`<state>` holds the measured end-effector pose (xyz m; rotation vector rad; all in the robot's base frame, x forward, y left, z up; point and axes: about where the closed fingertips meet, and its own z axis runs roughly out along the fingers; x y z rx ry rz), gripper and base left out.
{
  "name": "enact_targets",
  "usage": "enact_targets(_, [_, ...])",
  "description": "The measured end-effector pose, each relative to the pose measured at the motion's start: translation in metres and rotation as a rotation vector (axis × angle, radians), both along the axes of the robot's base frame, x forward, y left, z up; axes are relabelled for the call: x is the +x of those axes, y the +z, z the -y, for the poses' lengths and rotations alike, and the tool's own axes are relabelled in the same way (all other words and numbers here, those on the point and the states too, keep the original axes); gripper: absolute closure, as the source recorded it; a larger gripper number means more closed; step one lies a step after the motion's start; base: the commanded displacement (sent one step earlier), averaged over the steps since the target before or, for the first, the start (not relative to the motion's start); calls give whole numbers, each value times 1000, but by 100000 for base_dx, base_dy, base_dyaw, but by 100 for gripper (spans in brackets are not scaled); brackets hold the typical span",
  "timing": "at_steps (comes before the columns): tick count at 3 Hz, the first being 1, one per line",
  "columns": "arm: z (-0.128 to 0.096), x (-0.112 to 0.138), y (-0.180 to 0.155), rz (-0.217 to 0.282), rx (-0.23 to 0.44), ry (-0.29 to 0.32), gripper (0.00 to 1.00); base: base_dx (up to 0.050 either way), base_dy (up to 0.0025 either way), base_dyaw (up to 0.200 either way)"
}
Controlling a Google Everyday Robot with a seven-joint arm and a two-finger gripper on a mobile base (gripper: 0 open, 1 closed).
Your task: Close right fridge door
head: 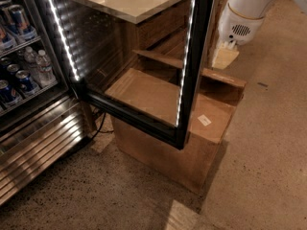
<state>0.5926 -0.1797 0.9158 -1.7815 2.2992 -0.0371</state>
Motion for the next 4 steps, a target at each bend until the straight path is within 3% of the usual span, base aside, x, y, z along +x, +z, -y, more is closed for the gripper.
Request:
enact_targets(1, [-1, 3, -3, -8, 100, 44, 100, 0, 0, 0])
enact_targets(2, [20, 16, -22, 3, 328, 152, 100, 0, 0, 0])
enact_targets(3, [26, 21, -32, 7, 582, 244, 100, 0, 0, 0])
enact_targets(4, [12, 38, -22, 56, 679, 249, 100, 0, 0, 0])
